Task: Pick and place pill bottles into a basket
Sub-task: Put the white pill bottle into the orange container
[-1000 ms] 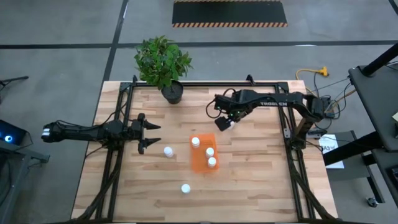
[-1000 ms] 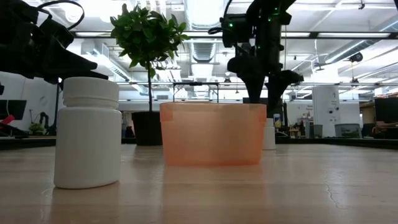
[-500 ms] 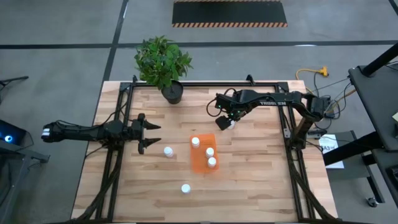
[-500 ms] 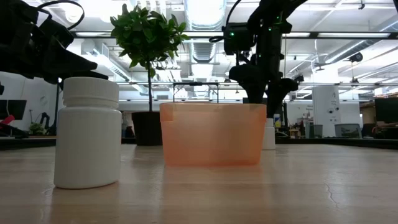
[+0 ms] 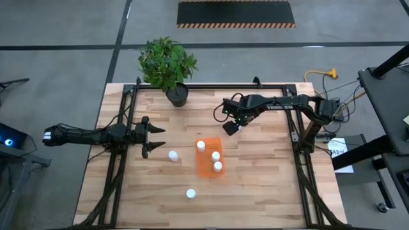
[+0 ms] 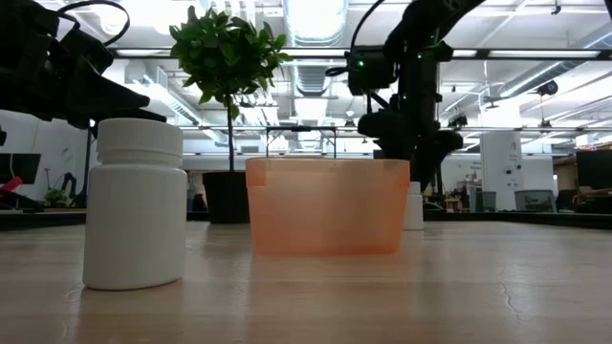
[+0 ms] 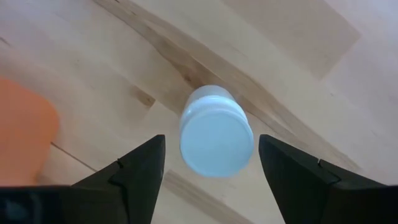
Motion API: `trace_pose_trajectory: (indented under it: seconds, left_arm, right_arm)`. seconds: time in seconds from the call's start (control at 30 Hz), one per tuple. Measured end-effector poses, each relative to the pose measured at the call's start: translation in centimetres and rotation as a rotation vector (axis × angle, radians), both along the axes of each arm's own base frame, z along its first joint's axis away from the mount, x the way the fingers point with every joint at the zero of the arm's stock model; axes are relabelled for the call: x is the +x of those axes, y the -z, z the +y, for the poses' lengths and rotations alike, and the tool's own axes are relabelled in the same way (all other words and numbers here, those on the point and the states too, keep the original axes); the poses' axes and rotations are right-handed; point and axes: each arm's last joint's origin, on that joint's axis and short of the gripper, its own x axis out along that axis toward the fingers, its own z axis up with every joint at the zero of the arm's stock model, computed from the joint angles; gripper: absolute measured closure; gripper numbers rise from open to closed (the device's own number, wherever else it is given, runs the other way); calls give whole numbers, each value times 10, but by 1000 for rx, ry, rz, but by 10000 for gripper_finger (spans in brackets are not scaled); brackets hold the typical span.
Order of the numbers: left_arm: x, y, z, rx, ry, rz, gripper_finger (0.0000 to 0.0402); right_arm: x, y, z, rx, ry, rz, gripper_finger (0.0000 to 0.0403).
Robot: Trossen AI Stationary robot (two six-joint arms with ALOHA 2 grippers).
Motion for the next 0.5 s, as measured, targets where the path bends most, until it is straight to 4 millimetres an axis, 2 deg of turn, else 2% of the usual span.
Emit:
trace_pose_trajectory:
  seconds: [0.13,0.27,0.5]
  left_arm:
    - [0,0,0,0,1,0,134]
    - [0,0,0,0,0,0,134]
    - [0,0,0,0,0,0,134]
  right_arm:
    - [1,1,0,-4,-2,-12,159]
    - [1,1,0,-4,-7,-10,178]
    - [1,2,0,-19,-34,-8,256]
